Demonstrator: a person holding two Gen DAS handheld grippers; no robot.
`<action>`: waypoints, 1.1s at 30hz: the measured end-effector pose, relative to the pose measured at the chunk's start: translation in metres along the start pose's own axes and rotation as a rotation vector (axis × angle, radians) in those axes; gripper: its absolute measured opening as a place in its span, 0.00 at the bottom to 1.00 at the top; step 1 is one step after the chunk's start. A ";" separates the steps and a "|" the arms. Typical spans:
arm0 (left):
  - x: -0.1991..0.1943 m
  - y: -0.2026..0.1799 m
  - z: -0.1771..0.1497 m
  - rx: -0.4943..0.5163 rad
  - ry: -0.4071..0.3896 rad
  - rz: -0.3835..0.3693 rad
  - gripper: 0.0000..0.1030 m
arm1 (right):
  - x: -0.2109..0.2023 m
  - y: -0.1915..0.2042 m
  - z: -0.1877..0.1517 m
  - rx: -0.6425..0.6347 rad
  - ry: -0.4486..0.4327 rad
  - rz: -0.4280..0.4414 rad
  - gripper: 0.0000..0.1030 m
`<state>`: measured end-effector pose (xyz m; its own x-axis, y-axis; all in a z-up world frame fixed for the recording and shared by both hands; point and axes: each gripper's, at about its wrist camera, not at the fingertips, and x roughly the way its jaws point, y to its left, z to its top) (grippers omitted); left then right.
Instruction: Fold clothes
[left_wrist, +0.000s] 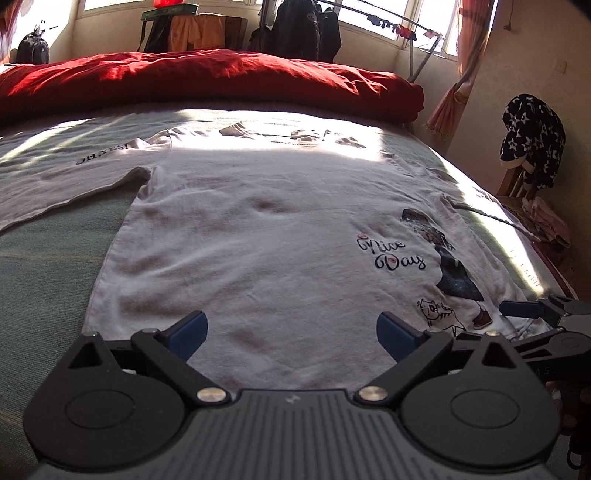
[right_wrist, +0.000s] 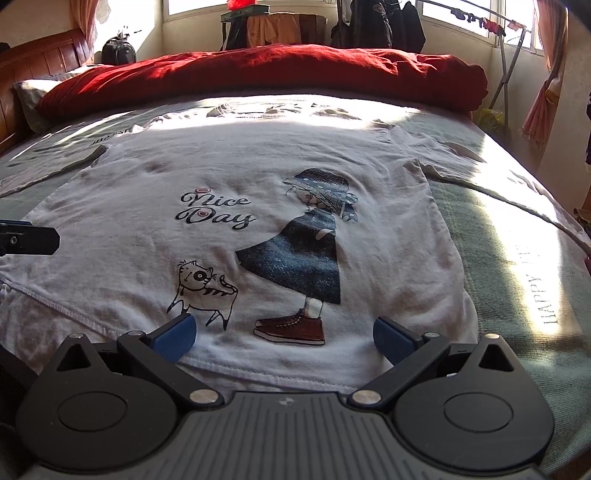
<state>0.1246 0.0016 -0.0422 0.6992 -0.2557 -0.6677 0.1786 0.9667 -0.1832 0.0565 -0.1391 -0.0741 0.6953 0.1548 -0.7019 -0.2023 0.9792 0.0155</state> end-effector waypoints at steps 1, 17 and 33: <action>0.000 -0.002 -0.001 0.006 0.003 -0.003 0.95 | -0.003 0.000 0.000 -0.001 -0.006 -0.001 1.00; 0.000 0.002 -0.025 0.051 0.031 0.015 0.96 | -0.022 -0.040 -0.026 0.082 -0.017 -0.017 1.00; 0.008 0.000 -0.031 0.083 0.049 -0.004 0.99 | -0.027 -0.059 -0.015 0.167 -0.108 0.076 1.00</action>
<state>0.1087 -0.0008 -0.0696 0.6640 -0.2579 -0.7018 0.2400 0.9625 -0.1266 0.0398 -0.2029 -0.0668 0.7544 0.2332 -0.6136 -0.1461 0.9710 0.1893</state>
